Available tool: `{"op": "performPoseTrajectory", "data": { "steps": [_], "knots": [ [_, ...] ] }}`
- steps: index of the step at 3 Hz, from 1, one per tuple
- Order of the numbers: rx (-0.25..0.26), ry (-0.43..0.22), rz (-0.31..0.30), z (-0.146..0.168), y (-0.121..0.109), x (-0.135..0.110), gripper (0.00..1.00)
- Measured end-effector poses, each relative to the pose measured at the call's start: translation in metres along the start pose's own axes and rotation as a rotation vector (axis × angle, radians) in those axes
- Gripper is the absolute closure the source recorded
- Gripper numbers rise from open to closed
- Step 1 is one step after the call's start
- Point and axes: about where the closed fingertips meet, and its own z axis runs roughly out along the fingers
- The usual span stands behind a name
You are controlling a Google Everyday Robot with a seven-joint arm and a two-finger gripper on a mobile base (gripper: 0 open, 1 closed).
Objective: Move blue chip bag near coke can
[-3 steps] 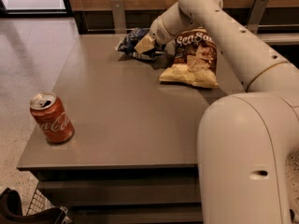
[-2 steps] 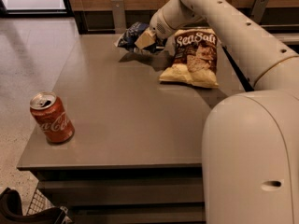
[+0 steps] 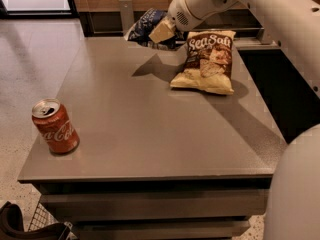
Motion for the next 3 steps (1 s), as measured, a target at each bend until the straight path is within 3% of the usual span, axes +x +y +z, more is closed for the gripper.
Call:
{"op": "performPoseTrajectory", "data": {
  "steps": [1, 2, 3],
  "knots": [
    [-0.002, -0.014, -0.029, -0.035, 0.034, -0.001, 1.00],
    [-0.020, -0.022, -0.053, -0.070, 0.089, 0.004, 1.00],
    [-0.075, -0.028, -0.073, -0.083, 0.140, 0.007, 1.00]
  ]
}}
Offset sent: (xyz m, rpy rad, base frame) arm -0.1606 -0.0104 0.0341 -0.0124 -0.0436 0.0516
